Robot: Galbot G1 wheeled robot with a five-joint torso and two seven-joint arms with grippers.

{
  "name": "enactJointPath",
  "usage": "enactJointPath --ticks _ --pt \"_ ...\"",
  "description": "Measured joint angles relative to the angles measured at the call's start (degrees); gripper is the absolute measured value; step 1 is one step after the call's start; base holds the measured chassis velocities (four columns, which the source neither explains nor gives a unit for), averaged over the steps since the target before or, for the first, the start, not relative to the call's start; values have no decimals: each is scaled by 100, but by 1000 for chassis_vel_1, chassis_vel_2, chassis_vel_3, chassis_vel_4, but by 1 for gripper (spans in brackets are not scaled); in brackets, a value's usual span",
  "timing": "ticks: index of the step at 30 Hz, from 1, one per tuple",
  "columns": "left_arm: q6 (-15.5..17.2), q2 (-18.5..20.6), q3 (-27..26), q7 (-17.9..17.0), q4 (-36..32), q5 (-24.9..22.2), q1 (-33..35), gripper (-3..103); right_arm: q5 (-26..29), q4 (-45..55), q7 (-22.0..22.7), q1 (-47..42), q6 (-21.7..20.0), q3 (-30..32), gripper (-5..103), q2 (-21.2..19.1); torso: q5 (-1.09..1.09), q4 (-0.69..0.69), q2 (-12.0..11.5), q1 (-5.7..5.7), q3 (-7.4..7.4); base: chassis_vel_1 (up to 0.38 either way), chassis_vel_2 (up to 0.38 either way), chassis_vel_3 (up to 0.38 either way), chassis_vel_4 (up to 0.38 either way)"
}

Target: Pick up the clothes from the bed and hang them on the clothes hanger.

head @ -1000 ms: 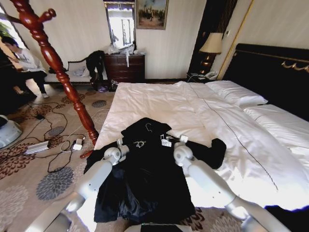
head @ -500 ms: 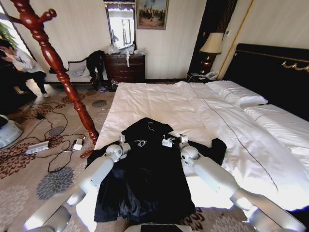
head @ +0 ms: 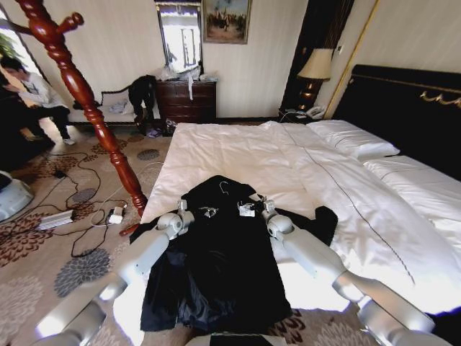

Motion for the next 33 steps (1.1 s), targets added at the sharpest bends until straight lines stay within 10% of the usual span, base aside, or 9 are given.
enactJointPath --ticks 5,18,29,33 --pt "-98 -14 -18 -386 61 225 -56 17 249 565 433 -170 -153 50 100 -165 -1 2 0 1 1 0 0 0 0" --pt "-640 359 -346 -764 -689 867 -92 63 487 1600 903 -809 -299 457 100 -525 1 1 -1 1 0 0 0 0 0" --pt "204 401 -1661 -3322 -2026 628 1444 100 615 2398 1044 -1529 -305 1093 100 -636 0 2 0 0 0 0 0 0 0" --pt "189 279 -1875 -3511 -2090 662 1864 100 634 2653 1094 -1853 -347 1372 100 -674 0 4 0 -1 -1 0 0 0 0"
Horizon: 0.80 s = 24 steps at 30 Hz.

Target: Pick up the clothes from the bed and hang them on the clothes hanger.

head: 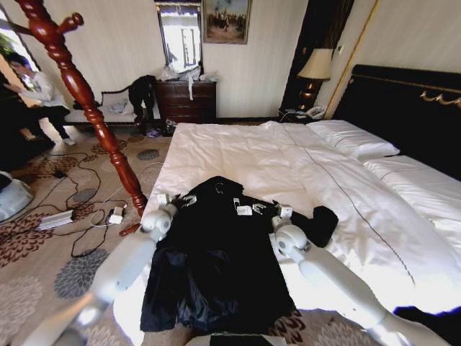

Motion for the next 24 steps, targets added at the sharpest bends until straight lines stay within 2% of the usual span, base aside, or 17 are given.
enactJointPath --ticks 4,9,11,13,14,15,18,21,24 --pt "-108 -149 -22 110 95 -3 117 100 -13 103 10 -277 -12 227 100 -45 2 -3 0 0 0 0 0 0 0" --pt "-140 -418 56 127 356 -180 -141 100 -58 135 22 -532 -15 415 100 -56 2 -3 0 0 1 0 0 0 0" --pt "-103 -492 89 97 436 -285 -247 93 -74 146 26 -586 -16 446 100 -50 2 -3 0 0 1 0 0 0 0" --pt "-80 -534 112 82 485 -341 -300 93 -84 149 27 -611 -16 456 100 -45 3 -3 0 1 1 0 0 0 0" --pt "-57 -597 140 72 561 -382 -366 82 -94 151 31 -630 -16 465 100 -36 2 -2 0 1 1 0 0 0 0" --pt "-50 -632 149 69 594 -393 -391 77 -96 151 33 -631 -16 466 100 -31 2 -1 0 1 1 0 0 0 0" --pt "-24 -681 156 49 604 -439 -410 72 -97 151 36 -628 -16 466 100 -24 2 -1 0 1 1 0 0 0 0" --pt "16 -656 155 1 502 -530 -378 55 -76 147 54 -597 -19 464 100 -21 1 -2 0 1 1 0 0 0 0" --pt "26 -592 140 -37 443 -610 -349 50 -71 146 57 -588 -22 455 100 -18 1 0 0 1 1 0 0 0 0"
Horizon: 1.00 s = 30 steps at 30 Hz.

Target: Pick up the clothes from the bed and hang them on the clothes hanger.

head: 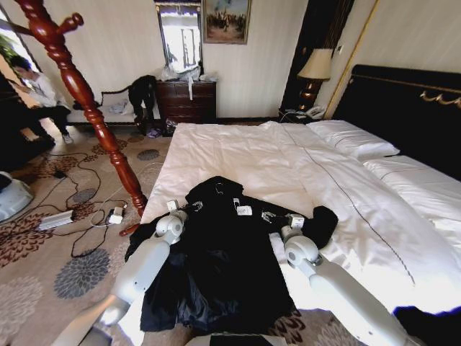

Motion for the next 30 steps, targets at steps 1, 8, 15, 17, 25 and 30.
enactJointPath --ticks 1,8,15,17,25,30 --pt "4 29 -11 -13 -30 -50 10 44 0 -2 1 1 0 -7 100 5 0 0 0 0 0 0 0 0 0" --pt "86 212 -64 -75 -217 -470 47 18 -3 -26 12 20 -1 -44 100 17 0 -1 0 0 0 0 0 0 0" --pt "88 377 -165 -64 -340 -781 103 1 -39 -30 -41 13 34 -6 100 2 -1 -2 0 0 0 0 0 0 0" --pt "68 438 -222 -21 -418 -924 116 1 -100 -19 -257 12 235 -8 100 -1 -1 -2 0 0 0 0 0 0 0" --pt "35 688 -428 14 -659 -1303 169 1 673 130 -717 351 492 -635 100 50 -2 -2 0 0 0 0 0 0 0" --pt "40 731 -473 17 -667 -1312 167 1 1329 127 -434 904 -135 -1444 100 167 -1 -1 0 0 0 0 0 0 0"
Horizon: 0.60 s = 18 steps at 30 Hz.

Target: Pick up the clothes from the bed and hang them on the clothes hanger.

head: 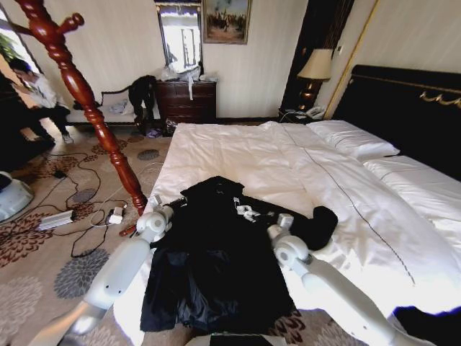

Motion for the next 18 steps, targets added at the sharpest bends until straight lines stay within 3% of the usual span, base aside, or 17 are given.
enactJointPath --ticks 3,4,6,8,9,12,18 --pt "30 7 -13 1 -27 39 15 1 749 31 93 324 6 -306 100 176 0 -2 0 0 0 0 0 0 0" --pt "50 8 -25 1 -32 82 30 1 1113 21 28 501 214 -385 100 322 -1 -2 0 0 0 0 0 0 0" --pt "57 6 -31 2 -33 98 35 1 1272 -12 -20 602 336 -420 100 416 0 0 0 0 0 0 0 0 0" --pt "87 -17 -48 18 -34 112 31 1 1797 -294 56 979 596 -558 100 810 -1 0 0 0 0 0 0 0 0" --pt "87 -17 -48 18 -34 112 31 1 1797 -294 56 979 596 -558 100 810 -1 0 0 0 0 0 0 0 0" --pt "141 -33 -50 40 -75 111 -4 1 2285 -722 539 1297 563 -669 100 1359 0 0 1 0 0 0 0 0 0" --pt "303 -44 -42 -22 -85 106 -85 1 2356 -1607 912 1581 259 -784 100 1964 0 -3 0 1 1 0 0 0 0"
